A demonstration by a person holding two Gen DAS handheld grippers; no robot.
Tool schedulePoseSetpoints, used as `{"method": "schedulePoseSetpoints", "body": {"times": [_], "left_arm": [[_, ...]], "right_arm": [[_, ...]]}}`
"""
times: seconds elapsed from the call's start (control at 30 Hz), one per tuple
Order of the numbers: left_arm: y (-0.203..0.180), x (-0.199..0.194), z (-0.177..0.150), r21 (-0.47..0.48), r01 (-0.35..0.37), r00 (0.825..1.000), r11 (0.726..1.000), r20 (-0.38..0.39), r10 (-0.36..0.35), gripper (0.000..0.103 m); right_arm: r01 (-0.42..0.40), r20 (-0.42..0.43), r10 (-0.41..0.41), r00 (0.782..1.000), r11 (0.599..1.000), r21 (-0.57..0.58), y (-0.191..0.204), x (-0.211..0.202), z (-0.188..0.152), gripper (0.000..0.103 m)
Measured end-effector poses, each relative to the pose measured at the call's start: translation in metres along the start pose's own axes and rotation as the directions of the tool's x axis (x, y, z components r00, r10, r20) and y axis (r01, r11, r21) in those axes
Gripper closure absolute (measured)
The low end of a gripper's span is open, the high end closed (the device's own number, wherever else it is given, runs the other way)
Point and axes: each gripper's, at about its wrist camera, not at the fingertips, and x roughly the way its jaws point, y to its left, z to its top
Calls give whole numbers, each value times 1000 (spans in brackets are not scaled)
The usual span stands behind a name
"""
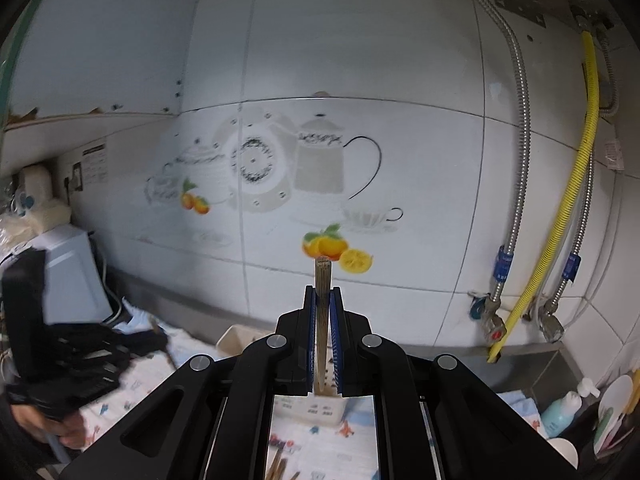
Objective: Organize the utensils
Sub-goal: 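Carry the held chopsticks with both tools up toward the white holder, then drop the chopsticks into the white holder by opening both tools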
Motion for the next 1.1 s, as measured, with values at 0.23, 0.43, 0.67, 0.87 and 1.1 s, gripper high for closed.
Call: {"method": "schedulePoseSetpoints", "body": {"times": [0.23, 0.43, 0.67, 0.87, 1.1], "left_arm": [[-7, -28, 61, 45, -32, 986, 998, 164, 24, 98], [-15, -17, 89, 83, -81, 962, 993, 268, 56, 98], [-13, 13, 93, 83, -123, 944, 989, 318, 91, 98], [-2, 47, 82, 63, -145, 952, 988, 279, 122, 98], [9, 60, 67, 41, -142, 972, 989, 197, 131, 95]], "right_arm": [[4, -72, -4, 997, 1000, 3, -6, 42, -11, 96], [8, -125, -9, 992, 1000, -14, -6, 63, -30, 96], [-3, -141, -1, 990, 1000, -29, -7, 66, -42, 96], [-12, -148, 6, 989, 999, -42, -6, 67, -50, 96], [-2, -138, -1, 990, 1000, -26, -10, 56, -54, 79]]}}
